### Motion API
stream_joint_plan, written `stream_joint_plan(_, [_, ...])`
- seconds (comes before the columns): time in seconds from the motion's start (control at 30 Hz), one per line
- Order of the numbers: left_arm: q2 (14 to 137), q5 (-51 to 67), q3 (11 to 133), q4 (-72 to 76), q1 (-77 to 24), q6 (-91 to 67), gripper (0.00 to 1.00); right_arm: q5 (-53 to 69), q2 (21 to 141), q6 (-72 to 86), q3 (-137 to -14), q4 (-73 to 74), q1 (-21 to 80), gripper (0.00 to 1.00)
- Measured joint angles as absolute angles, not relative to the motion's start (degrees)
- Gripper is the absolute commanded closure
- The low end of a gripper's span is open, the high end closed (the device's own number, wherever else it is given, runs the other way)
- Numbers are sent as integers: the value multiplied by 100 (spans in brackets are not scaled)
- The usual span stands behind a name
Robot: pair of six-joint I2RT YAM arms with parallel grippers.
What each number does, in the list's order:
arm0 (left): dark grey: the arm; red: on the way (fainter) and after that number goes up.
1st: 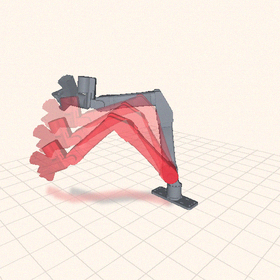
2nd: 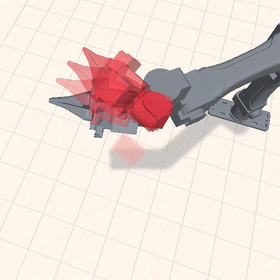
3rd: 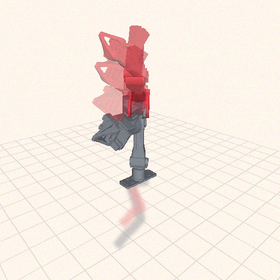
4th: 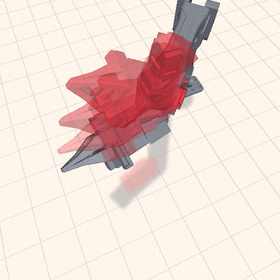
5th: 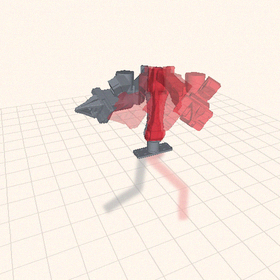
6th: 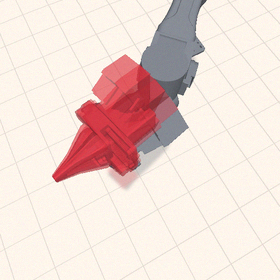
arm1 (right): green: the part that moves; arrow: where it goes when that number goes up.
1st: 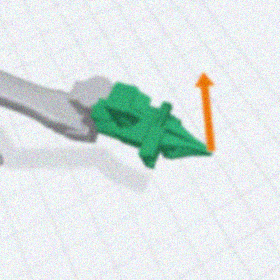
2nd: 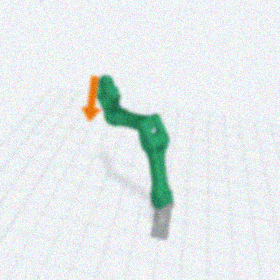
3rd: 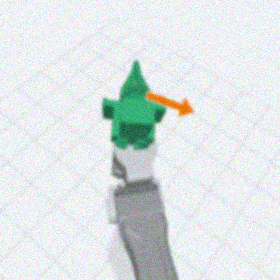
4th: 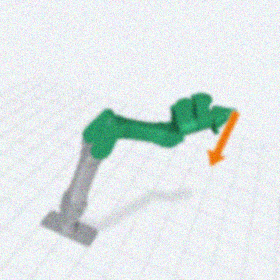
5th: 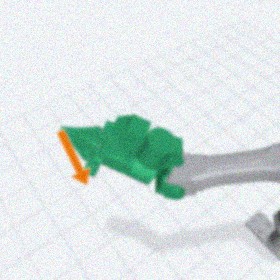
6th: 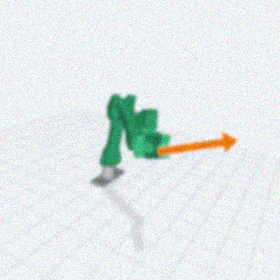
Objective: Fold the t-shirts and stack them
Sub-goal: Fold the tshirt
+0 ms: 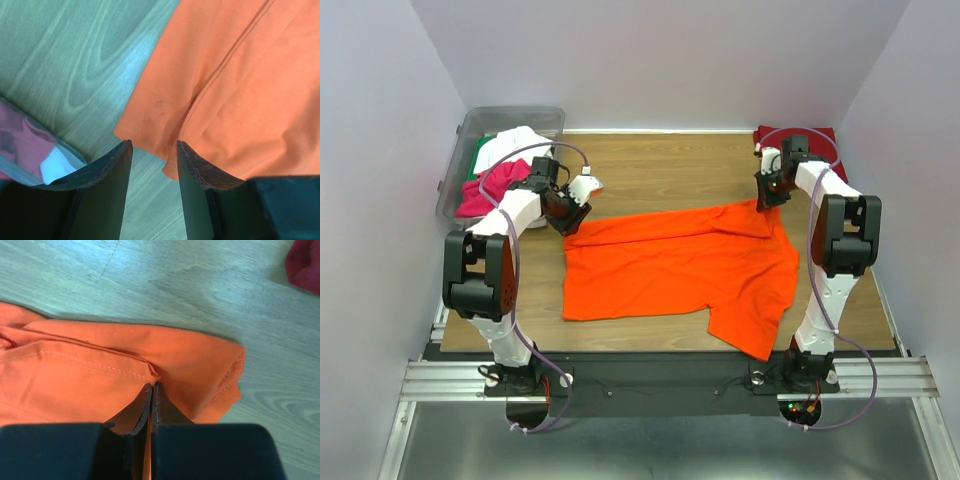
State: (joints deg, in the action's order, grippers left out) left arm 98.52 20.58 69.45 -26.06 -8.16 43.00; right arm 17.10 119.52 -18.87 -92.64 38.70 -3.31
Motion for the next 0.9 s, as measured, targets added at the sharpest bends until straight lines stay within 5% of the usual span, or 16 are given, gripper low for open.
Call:
stream_joint_plan(0.53, [9636, 2211, 6945, -2685, -816, 4211, 48, 2067, 9233, -3811, -7109, 4375, -331, 97])
stream_joint_plan(0.67, [9448, 2263, 6855, -2705, -816, 4213, 48, 1750, 9203, -4683, -6270, 4539, -331, 81])
stream_joint_plan(0.77, [9365, 2292, 6724, -2703, -816, 4213, 48, 1509, 9286, -5013, -6084, 4772, -333, 55])
stream_joint_plan(0.9, [9336, 2338, 6578, -2742, -816, 4213, 48, 1721, 9321, -4912, -6617, 5006, -333, 51])
